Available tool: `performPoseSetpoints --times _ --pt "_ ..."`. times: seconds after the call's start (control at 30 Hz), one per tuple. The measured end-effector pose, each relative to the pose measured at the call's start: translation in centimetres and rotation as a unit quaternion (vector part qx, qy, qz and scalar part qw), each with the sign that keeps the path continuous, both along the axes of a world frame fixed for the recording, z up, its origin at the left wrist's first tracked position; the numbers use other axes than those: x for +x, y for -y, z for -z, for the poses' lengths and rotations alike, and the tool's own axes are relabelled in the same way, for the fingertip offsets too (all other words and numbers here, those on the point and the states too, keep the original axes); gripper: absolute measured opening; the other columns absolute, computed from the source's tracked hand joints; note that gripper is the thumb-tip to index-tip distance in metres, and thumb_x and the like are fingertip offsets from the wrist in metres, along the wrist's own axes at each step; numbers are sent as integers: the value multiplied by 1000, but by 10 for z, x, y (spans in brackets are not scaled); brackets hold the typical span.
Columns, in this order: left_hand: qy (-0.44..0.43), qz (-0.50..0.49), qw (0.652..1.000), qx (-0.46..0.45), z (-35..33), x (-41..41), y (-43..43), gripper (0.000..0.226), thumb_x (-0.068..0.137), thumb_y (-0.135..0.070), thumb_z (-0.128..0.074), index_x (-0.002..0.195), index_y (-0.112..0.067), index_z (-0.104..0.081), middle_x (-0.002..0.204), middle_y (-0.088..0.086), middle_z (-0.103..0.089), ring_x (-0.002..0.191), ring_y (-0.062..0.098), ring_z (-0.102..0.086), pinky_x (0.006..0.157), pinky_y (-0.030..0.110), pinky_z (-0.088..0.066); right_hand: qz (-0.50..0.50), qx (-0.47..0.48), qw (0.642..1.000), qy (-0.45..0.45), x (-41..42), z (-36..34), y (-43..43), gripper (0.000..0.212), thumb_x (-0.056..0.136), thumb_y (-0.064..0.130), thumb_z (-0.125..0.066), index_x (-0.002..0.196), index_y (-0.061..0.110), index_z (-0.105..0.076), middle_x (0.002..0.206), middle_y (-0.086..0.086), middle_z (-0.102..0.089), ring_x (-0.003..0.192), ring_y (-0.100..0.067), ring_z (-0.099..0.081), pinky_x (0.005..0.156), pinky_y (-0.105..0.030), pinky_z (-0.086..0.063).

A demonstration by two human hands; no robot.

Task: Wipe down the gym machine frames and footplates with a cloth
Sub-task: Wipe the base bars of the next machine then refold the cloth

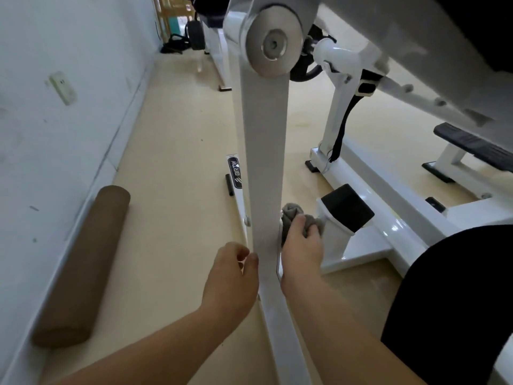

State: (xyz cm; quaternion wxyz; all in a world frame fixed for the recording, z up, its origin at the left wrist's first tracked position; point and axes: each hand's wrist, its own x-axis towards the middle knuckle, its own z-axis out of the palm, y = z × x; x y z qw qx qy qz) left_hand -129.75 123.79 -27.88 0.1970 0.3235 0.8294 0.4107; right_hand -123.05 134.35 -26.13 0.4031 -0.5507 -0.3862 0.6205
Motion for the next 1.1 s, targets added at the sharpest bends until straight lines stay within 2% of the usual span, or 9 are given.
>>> performPoseSetpoints --times 0.17,0.27,0.4,0.57,0.73,0.83,0.93,1.03,1.1 --pt "7 -8 1000 -2 16 -14 -4 3 104 -36 -50 106 -34 -51 118 -11 -57 102 4 -59 83 23 -44 -30 -121 991 44 -27 22 -22 85 100 67 -34 163 16 -7 166 -10 -24 147 -32 -32 120 -49 -28" --pt "39 20 999 -6 21 -12 -13 32 105 -36 -48 136 -26 -52 135 -11 -53 120 9 -56 98 27 -45 -53 -114 989 78 -23 41 -27 102 88 83 -31 163 23 3 169 -5 -17 151 -31 -28 122 -53 -26" --pt "71 17 997 25 21 3 -22 29 105 -33 -50 134 -33 -49 127 -23 -55 107 -6 -54 83 13 -42 -85 -123 987 61 -7 50 -21 68 104 61 -29 161 41 2 165 -2 -28 145 -34 -38 118 -57 -31" --pt "123 1 990 64 22 15 -27 22 102 -28 -56 105 -49 -49 110 -24 -64 95 -12 -61 81 21 -52 -71 -71 994 29 -8 28 -24 55 106 48 -35 156 27 -27 148 -5 -47 126 -27 -50 112 -48 -40" --pt "136 -8 987 88 23 13 -29 10 101 -44 -55 108 -51 -51 112 -23 -67 103 -5 -63 95 40 -56 -103 58 992 33 -8 21 -1 62 108 50 -26 161 40 3 171 14 0 155 -20 -17 125 -52 -22" --pt "111 20 989 92 28 14 -25 32 101 -51 -48 133 -53 -47 128 -26 -63 119 -6 -59 103 39 -52 -123 45 991 32 -6 37 2 63 108 56 -21 156 49 20 170 14 11 157 -16 -11 126 -41 -17" --pt "84 45 993 67 36 14 -19 68 93 -69 -36 156 -50 -22 154 -28 -41 142 -4 -40 118 41 -39 -111 -16 994 18 -5 49 -3 65 104 64 -26 160 47 0 169 3 -18 148 -24 -35 115 -40 -33" --pt "84 60 993 59 43 11 -16 76 89 -76 -33 158 -53 -10 160 -29 -30 148 -2 -31 121 44 -34 -95 -144 984 -45 -2 44 -13 76 80 87 -40 135 38 -55 132 -1 -67 115 -24 -64 101 -47 -51" --pt "95 61 992 62 45 9 -17 76 88 -76 -35 157 -55 -9 160 -29 -31 148 0 -32 120 45 -36 -57 -152 985 -53 -9 35 -27 86 72 94 -45 128 30 -57 121 -2 -69 111 -26 -65 103 -50 -52"
